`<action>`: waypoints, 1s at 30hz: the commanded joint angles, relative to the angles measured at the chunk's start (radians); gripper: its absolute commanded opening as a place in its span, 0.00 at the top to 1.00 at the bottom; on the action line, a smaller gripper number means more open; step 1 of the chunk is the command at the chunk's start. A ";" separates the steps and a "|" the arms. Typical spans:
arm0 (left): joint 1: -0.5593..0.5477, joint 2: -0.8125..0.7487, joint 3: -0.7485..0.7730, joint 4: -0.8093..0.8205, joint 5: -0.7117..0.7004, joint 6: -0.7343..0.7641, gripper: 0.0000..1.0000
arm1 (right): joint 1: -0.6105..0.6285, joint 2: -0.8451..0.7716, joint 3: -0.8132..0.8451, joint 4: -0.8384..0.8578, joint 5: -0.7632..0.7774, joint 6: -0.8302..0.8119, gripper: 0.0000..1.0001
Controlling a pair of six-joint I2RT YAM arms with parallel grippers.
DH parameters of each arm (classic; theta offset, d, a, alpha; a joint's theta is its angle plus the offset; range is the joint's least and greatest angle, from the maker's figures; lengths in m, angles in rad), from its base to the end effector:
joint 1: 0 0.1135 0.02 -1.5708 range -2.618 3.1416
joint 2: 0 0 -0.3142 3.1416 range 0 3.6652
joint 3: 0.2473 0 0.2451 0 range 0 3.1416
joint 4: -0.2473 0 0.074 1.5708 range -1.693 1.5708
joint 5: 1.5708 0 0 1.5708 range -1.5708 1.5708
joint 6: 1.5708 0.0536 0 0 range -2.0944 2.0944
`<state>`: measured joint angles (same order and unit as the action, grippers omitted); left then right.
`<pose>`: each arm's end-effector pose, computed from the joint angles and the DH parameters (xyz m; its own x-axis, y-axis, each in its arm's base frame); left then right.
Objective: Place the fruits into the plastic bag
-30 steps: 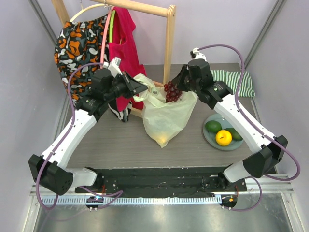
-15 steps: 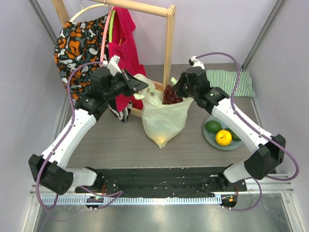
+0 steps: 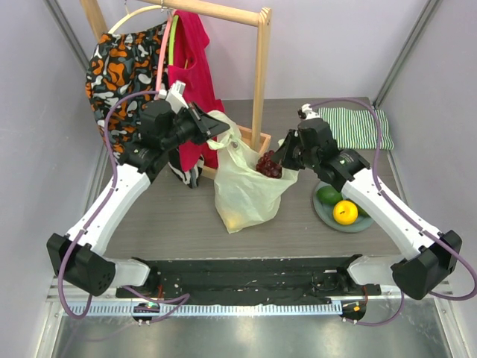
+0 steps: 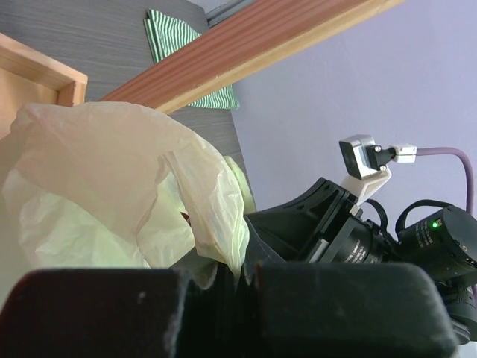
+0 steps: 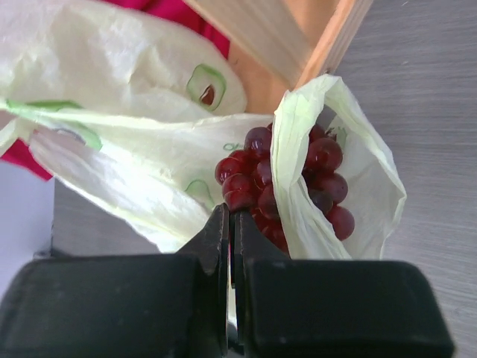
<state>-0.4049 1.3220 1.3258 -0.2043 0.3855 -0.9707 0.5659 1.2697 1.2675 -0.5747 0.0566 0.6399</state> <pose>0.2689 -0.1372 0.4543 -0.6841 -0.5388 -0.4916 0.2463 0.4637 -0.8510 0.2308 0.1430 0.4035 -0.6651 0.2838 -0.6908 -0.1224 0.8710 0.4757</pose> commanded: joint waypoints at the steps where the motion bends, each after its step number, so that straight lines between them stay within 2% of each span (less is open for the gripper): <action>1: 0.009 0.019 0.024 0.059 0.006 0.004 1.00 | 0.029 0.016 0.076 -0.048 -0.144 0.011 0.99; 8: 0.009 0.025 0.015 0.055 0.000 0.010 1.00 | 0.063 0.062 0.229 -0.172 -0.253 -0.022 0.99; 13: 0.009 0.036 0.024 0.054 -0.019 0.015 1.00 | 0.095 0.062 0.273 -0.241 -0.294 -0.005 0.99; 21: 0.009 0.052 0.027 0.060 -0.013 0.007 1.00 | 0.149 0.108 0.293 -0.246 -0.399 -0.006 0.99; 30: 0.009 0.042 0.030 0.039 -0.010 0.020 1.00 | 0.252 0.249 0.440 -0.251 -0.500 -0.095 0.99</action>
<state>-0.4049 1.3487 1.3254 -0.1875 0.3614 -0.9611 0.7795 1.4944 1.6108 -0.8558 -0.3634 0.6025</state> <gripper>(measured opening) 0.023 0.034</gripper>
